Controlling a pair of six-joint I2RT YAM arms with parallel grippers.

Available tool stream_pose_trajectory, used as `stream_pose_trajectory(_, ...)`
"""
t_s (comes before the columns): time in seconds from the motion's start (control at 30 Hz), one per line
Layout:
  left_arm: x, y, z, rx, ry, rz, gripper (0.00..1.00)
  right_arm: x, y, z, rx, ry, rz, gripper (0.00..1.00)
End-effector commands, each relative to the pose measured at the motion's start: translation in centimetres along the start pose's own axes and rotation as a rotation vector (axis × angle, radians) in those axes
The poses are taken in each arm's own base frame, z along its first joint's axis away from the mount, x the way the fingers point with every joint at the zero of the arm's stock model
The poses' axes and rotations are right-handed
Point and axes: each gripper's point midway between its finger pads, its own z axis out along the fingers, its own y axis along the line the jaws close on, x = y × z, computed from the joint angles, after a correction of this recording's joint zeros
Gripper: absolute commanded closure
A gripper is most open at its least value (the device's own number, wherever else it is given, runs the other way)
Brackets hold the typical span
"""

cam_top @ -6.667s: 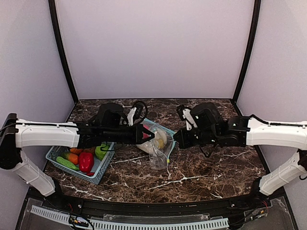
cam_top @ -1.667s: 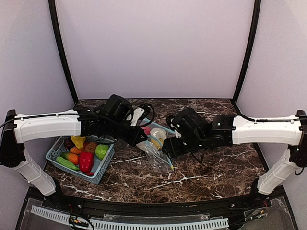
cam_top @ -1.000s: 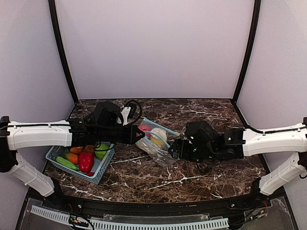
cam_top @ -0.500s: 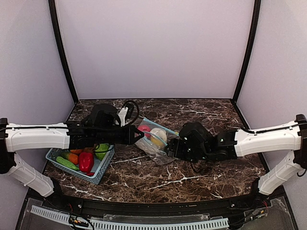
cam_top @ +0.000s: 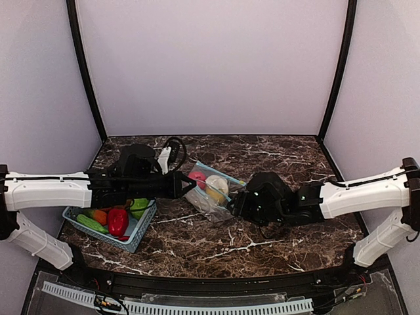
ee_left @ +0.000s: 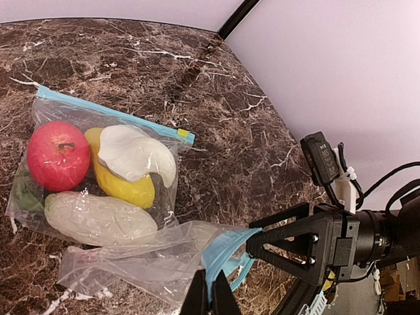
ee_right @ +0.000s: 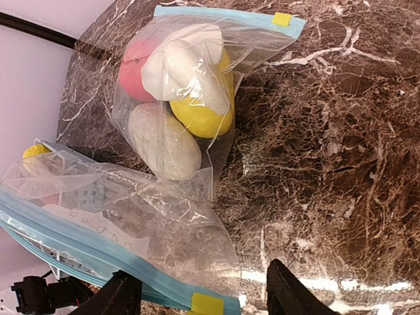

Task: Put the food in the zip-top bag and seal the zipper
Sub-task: Pass from the left arm to the right

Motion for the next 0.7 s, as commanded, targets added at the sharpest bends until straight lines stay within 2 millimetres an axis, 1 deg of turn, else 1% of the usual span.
stream_pose_trajectory(0.0, -0.7, -0.6, -0.8, 0.041, -0.047, -0.019, 0.99, -0.2, 0.2, 0.5, -0.060, 0.000, 0.069, 0.41)
stream_pose_trajectory(0.17, -0.6, -0.6, -1.1, 0.047, -0.058, -0.028, 0.99, 0.1, 0.0, 0.9, -0.073, 0.018, 0.091, 0.46)
stream_pose_trajectory(0.27, -0.4, -0.4, -1.0, 0.046, -0.053, -0.031, 0.99, -0.1, 0.6, 1.0, -0.098, 0.008, 0.100, 0.51)
stream_pose_trajectory(0.47, -0.1, -0.4, -1.1, 0.058, -0.048, -0.038, 0.99, -0.8, 0.9, 1.0, -0.102, -0.020, 0.095, 0.65)
stream_pose_trajectory(0.6, 0.1, -0.2, -1.4, 0.051, -0.052, -0.040, 0.99, -1.1, 1.0, 0.9, -0.105, -0.033, 0.091, 0.71)
stream_pose_trajectory(0.67, 0.3, 0.0, -1.5, 0.046, -0.050, -0.039, 0.99, -1.4, 1.0, 0.8, -0.104, -0.045, 0.078, 0.78)
